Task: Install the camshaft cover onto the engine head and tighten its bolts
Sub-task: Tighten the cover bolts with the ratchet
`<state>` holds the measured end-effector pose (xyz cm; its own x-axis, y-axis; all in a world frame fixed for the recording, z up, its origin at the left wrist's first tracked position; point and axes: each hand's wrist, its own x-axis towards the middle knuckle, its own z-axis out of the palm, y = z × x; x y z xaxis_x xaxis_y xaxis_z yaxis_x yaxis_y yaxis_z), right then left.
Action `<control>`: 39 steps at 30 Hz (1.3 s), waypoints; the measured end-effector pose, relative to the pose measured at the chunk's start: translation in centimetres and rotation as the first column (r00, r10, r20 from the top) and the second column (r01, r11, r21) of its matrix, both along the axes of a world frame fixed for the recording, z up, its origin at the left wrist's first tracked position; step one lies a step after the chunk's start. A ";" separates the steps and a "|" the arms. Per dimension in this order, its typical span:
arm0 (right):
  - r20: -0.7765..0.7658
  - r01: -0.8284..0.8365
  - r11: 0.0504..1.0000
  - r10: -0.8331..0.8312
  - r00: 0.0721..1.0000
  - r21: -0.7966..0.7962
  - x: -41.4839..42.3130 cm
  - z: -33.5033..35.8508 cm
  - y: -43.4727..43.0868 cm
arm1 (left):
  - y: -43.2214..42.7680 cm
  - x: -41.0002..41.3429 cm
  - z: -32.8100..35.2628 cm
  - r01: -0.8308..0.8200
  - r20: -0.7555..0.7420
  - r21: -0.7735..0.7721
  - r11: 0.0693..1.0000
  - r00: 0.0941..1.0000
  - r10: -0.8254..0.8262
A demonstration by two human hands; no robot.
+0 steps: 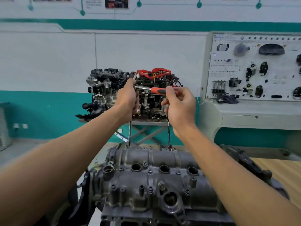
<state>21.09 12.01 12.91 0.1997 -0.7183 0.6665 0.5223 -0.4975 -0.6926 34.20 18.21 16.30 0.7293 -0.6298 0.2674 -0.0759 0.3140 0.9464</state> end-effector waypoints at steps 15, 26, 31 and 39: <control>-0.004 -0.030 1.000 0.030 1.000 -0.005 1.1 -1.0 0.4 | -0.8 1.7 -1.3 -0.085 0.044 -0.054 0.995 0.995 0.088; -0.027 0.023 0.974 -0.030 0.999 -0.225 0.2 -2.8 5.8 | -1.4 1.9 -1.3 0.035 0.011 -0.038 0.999 0.999 -0.034; 0.018 0.040 0.998 -0.039 0.999 -0.051 0.6 -2.0 1.4 | -1.1 2.6 -1.4 0.172 0.037 -0.028 0.985 0.985 -0.171; -0.133 -0.064 0.938 0.116 0.984 0.342 2.4 -0.2 -3.7 | -1.0 3.0 -1.6 0.277 0.056 0.023 0.961 0.959 -0.277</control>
